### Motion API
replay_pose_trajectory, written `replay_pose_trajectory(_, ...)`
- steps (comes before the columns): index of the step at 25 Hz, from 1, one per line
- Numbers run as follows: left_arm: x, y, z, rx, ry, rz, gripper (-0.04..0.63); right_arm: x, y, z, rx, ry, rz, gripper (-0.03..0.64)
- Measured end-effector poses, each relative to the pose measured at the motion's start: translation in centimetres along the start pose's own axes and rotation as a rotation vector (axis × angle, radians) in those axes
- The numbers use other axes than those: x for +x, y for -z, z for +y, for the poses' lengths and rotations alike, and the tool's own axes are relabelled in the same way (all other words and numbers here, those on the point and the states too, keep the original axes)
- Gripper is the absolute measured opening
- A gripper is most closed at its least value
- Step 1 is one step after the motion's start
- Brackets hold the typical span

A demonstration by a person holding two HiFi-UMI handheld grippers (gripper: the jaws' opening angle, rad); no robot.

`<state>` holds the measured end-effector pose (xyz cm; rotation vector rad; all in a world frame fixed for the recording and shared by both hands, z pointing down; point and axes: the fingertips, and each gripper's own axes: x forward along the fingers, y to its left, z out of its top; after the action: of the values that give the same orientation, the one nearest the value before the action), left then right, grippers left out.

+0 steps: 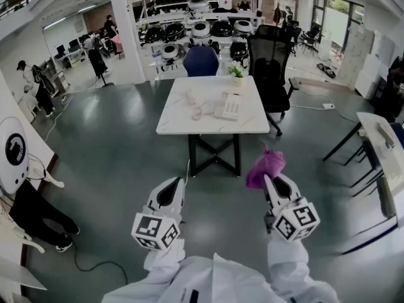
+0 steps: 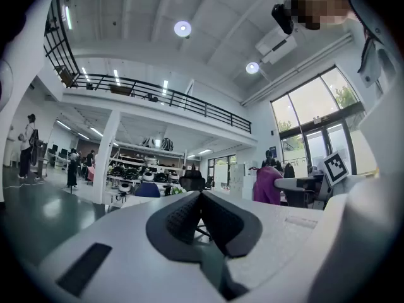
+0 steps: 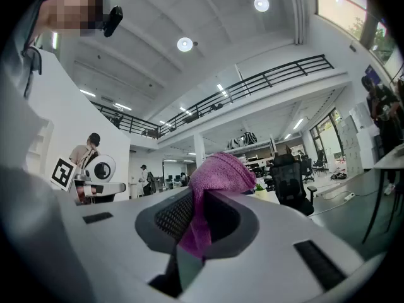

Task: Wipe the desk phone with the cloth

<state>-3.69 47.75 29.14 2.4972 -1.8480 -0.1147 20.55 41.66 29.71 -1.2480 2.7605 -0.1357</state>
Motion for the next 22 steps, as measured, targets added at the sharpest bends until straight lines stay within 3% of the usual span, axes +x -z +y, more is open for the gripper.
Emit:
replay_pose_trajectory(14, 3.8, 2.0, -0.8, -0.017, -0.008, 0.028, -0.002, 1.5, 1.1, -4.2, 0.01, 0.001, 0.014, 0.032)
replay_pose_trajectory(22, 5.2, 2.6, 1.0, -0.018, -0.029, 0.063, -0.002, 3.9, 1.5, -5.3, 0.046, -0.002, 0.016, 0.032)
